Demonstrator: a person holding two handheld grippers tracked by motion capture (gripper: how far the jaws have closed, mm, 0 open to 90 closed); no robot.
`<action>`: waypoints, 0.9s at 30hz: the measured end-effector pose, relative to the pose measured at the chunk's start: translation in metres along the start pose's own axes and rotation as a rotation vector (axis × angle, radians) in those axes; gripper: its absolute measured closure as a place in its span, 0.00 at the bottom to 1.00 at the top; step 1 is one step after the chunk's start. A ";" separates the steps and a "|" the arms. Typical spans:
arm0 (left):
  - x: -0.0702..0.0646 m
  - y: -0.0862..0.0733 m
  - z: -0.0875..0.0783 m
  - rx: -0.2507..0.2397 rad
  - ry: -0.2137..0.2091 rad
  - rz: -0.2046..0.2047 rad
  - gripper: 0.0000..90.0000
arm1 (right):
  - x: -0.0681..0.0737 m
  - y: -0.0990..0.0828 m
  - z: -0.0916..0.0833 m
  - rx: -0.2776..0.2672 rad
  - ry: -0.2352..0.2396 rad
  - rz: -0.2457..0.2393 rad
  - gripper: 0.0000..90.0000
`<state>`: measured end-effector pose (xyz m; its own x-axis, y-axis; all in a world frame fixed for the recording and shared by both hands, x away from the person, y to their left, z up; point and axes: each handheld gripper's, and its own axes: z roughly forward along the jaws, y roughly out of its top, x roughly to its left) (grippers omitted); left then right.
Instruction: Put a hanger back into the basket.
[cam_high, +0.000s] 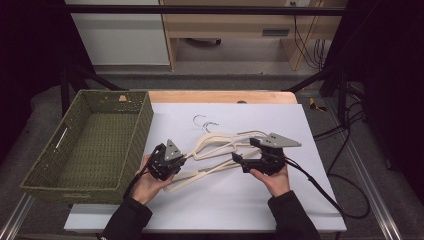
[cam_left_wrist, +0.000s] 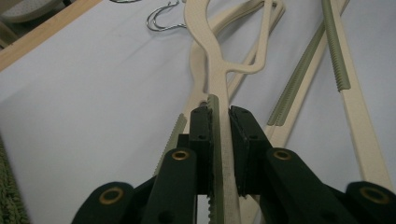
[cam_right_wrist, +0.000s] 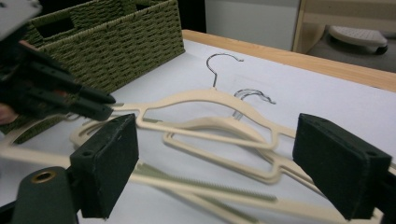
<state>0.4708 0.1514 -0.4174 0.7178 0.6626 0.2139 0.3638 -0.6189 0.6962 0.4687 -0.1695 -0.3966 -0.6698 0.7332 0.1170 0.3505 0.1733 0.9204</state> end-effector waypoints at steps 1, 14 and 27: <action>-0.003 0.000 0.000 -0.022 0.000 -0.024 0.88 | 0.002 0.004 0.015 0.008 0.001 0.020 0.17; -0.009 -0.002 -0.005 -0.036 0.012 -0.002 0.88 | 0.001 0.030 0.069 0.020 -0.040 0.089 0.28; -0.020 0.006 -0.014 -0.080 0.050 0.033 0.88 | 0.002 0.032 0.112 0.100 -0.057 0.052 0.37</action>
<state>0.4501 0.1407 -0.4083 0.6972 0.6641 0.2702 0.2902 -0.6060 0.7406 0.5521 -0.0891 -0.4090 -0.6117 0.7786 0.1398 0.4493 0.1965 0.8715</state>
